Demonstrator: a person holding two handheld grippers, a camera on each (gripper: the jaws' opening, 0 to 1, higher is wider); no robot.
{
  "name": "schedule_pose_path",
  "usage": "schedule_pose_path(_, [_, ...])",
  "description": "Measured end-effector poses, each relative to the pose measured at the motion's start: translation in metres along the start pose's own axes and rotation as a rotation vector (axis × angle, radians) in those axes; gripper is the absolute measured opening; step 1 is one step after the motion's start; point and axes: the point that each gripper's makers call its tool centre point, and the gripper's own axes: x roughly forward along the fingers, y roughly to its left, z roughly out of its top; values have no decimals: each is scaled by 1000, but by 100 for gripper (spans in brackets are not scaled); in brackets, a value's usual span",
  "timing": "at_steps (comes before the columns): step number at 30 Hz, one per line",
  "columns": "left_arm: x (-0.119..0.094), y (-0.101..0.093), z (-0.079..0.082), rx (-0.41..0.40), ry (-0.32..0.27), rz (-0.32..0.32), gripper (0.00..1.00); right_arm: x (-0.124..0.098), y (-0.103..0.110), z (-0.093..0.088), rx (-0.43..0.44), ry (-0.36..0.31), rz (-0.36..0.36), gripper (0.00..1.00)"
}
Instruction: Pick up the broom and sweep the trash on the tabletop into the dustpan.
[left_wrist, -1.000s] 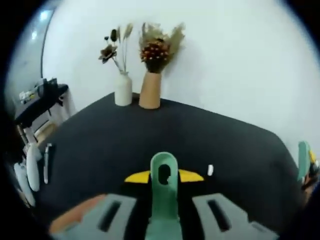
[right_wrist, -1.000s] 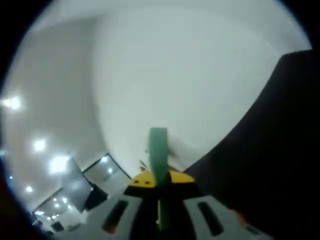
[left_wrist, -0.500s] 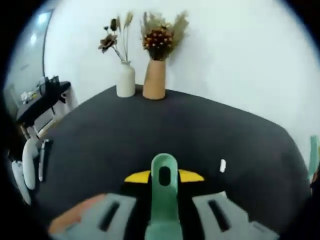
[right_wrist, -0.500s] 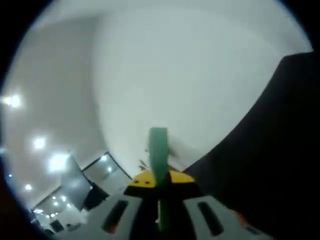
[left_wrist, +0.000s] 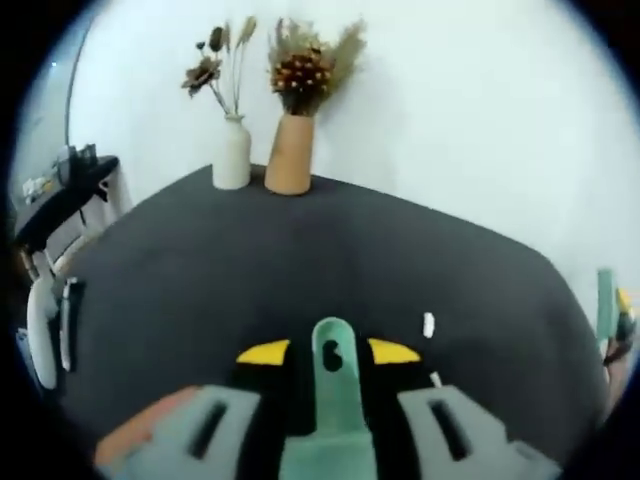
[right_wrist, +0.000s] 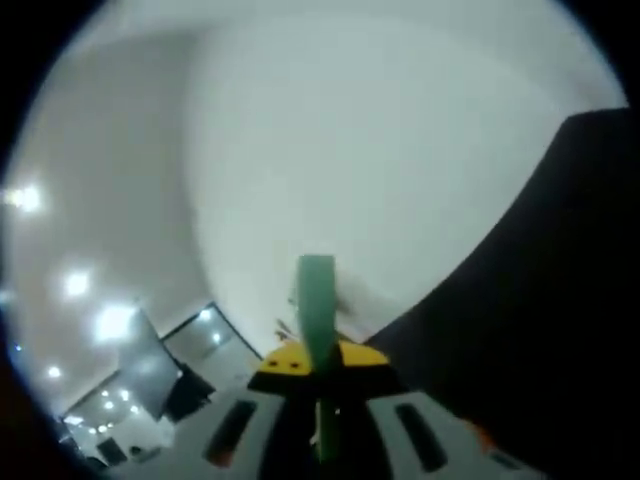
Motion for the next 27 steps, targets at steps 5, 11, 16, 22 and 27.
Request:
schedule_pose_path(5, [-16,0,8,4,-26,-76,36,0,2,-2,-6,1,-2,6])
schedule_pose_path(11, [-35,7,8,86,-15,-127,36,0,0,0,-9,1,-5,6])
schedule_pose_path(16, [-45,10,0,201,-4,-157,38,1,0,2,-16,3,-5,6])
schedule_pose_path(22, [-50,12,-25,381,49,-190,36,3,2,3,-30,12,-2,6])
schedule_pose_path(27, [-47,12,-35,487,43,-195,35,2,2,0,-32,12,-2,6])
